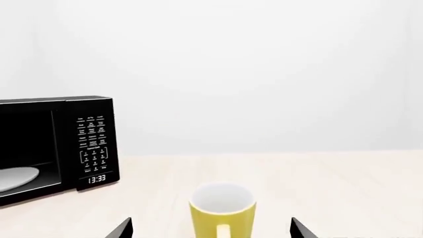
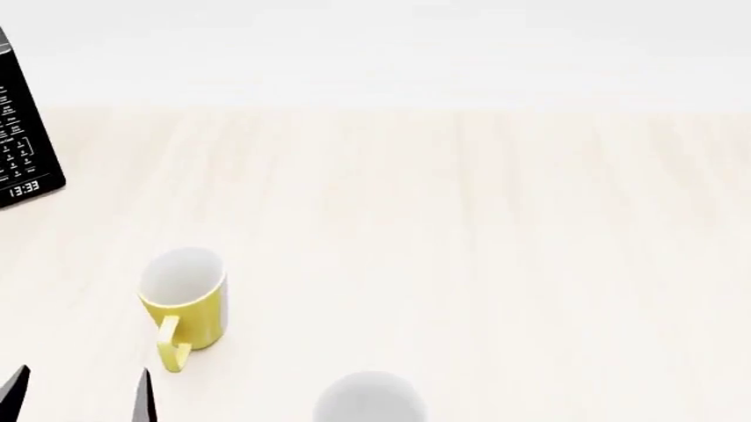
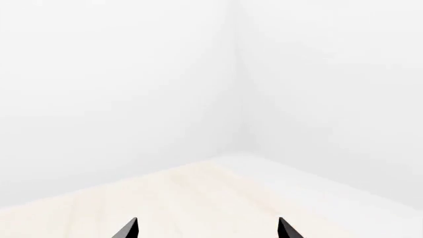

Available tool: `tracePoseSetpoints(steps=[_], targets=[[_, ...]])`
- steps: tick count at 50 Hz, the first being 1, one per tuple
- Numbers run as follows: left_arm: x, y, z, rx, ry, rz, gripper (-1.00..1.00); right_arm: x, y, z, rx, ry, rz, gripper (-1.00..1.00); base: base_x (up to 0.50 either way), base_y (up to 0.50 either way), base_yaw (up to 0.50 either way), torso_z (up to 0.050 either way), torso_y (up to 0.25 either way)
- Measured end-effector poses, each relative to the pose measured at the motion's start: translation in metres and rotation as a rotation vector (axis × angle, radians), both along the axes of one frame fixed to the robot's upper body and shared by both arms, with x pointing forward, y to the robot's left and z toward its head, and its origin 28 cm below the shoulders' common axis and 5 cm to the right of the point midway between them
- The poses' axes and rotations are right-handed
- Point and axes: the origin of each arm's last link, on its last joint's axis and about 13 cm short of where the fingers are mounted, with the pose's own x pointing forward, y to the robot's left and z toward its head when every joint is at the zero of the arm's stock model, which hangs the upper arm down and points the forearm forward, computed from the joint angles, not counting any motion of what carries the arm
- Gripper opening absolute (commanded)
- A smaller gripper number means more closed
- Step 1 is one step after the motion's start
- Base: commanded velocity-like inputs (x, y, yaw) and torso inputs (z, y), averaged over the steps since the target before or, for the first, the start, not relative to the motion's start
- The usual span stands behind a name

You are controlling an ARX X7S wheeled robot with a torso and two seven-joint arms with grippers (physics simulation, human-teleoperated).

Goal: Put the yellow and white mug to the front of the white mug.

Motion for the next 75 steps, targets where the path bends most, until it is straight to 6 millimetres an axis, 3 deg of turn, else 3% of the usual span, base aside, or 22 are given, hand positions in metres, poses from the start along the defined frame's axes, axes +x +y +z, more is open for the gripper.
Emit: tracePoseSetpoints(steps=[12,25,47,75], targets=[[0.009,-0.004,0.003,0.058,0.064,-0.020,1.00,0.001,0.001,-0.001,-0.008,0.004,0.003,1.00,0.00,0.00,0.00,0.000,0.000],[0.031,-0.010,-0.004,0.134,0.195,-0.011,1.00,0.001,0.001,-0.001,-0.016,0.011,0.005,1.00,0.00,0.00,0.00,0.000,0.000],[0.062,-0.013,-0.009,0.072,0.320,-0.004,1.00,0.001,0.001,-0.001,-0.023,0.014,0.003,1.00,0.00,0.00,0.00,0.000,0.000],[0.078,-0.013,-0.009,-0.018,0.393,-0.009,1.00,0.000,0.002,-0.001,-0.025,0.015,0.004,1.00,0.00,0.00,0.00,0.000,0.000]])
